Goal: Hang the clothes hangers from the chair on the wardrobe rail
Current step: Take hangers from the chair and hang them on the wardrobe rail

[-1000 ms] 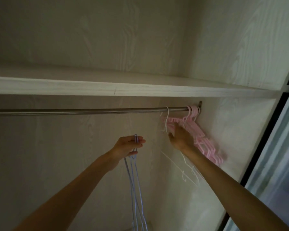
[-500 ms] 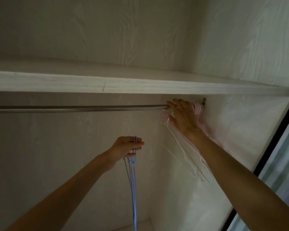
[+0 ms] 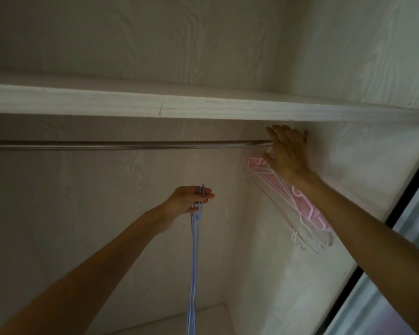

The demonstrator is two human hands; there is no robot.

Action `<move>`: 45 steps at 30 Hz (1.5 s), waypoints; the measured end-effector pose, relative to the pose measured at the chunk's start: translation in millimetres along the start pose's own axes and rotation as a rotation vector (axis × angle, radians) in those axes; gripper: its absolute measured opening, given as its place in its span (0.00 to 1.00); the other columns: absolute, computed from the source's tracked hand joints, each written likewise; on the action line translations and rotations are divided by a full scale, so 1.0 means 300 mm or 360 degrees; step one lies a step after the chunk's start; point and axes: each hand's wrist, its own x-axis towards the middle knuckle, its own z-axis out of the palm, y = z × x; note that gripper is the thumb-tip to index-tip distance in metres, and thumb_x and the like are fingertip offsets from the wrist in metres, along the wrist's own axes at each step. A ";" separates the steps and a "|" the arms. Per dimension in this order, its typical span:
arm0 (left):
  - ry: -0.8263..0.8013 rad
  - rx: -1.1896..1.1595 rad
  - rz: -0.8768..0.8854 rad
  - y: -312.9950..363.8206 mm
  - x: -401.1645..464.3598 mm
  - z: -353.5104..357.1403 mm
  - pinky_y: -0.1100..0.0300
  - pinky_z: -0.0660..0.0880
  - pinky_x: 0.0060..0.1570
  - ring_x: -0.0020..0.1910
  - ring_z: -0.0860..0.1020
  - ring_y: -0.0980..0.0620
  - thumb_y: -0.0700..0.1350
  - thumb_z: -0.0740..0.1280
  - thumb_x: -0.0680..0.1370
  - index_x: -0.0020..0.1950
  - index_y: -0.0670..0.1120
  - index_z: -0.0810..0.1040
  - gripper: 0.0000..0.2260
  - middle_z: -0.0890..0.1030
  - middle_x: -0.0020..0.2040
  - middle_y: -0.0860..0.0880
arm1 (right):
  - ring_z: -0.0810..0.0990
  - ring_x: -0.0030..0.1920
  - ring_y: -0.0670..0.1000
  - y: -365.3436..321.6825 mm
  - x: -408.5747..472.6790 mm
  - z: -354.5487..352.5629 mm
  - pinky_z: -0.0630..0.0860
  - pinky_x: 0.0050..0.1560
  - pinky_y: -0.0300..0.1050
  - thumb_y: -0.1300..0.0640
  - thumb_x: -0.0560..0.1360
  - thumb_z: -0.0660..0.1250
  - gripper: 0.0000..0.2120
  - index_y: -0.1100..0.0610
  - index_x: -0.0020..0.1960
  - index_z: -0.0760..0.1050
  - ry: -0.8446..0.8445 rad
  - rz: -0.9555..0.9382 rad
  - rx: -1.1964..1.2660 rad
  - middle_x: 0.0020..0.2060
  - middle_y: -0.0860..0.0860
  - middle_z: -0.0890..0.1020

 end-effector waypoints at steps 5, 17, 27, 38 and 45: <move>-0.0020 0.0039 0.0070 -0.028 -0.030 0.032 0.71 0.69 0.43 0.58 0.72 0.53 0.35 0.62 0.78 0.68 0.39 0.72 0.17 0.75 0.66 0.43 | 0.80 0.51 0.56 -0.331 -0.318 0.036 0.74 0.50 0.47 0.44 0.79 0.56 0.18 0.56 0.53 0.75 -0.0737 0.0111 0.0923 0.49 0.53 0.81; 0.0170 -0.0129 0.0118 -0.095 -0.072 0.096 0.59 0.71 0.51 0.54 0.76 0.50 0.35 0.63 0.77 0.64 0.40 0.75 0.15 0.78 0.55 0.46 | 0.79 0.25 0.43 -0.445 -0.580 0.202 0.81 0.37 0.44 0.58 0.78 0.60 0.13 0.53 0.37 0.77 -0.0863 0.0790 0.1812 0.26 0.47 0.80; 0.0281 -0.0105 0.0267 -0.030 -0.016 0.026 0.77 0.71 0.28 0.29 0.79 0.66 0.29 0.63 0.75 0.61 0.32 0.75 0.15 0.83 0.35 0.54 | 0.82 0.47 0.57 -0.246 -0.329 0.033 0.73 0.45 0.44 0.57 0.79 0.59 0.11 0.55 0.48 0.81 -0.0027 0.0563 0.1142 0.46 0.54 0.85; 0.0378 -0.0088 0.0422 -0.011 0.009 0.039 0.77 0.74 0.38 0.35 0.79 0.63 0.31 0.65 0.75 0.59 0.34 0.77 0.13 0.80 0.49 0.43 | 0.83 0.48 0.57 -0.194 -0.119 0.114 0.77 0.56 0.51 0.53 0.79 0.55 0.18 0.62 0.50 0.80 -0.0627 0.0715 0.1004 0.41 0.59 0.84; 0.0315 -0.0087 0.0343 -0.029 0.006 0.016 0.76 0.73 0.31 0.30 0.79 0.68 0.31 0.64 0.75 0.60 0.35 0.77 0.13 0.82 0.43 0.46 | 0.74 0.62 0.60 -0.165 -0.102 0.068 0.73 0.57 0.54 0.48 0.76 0.64 0.27 0.59 0.70 0.64 0.0044 0.0277 0.0605 0.62 0.59 0.75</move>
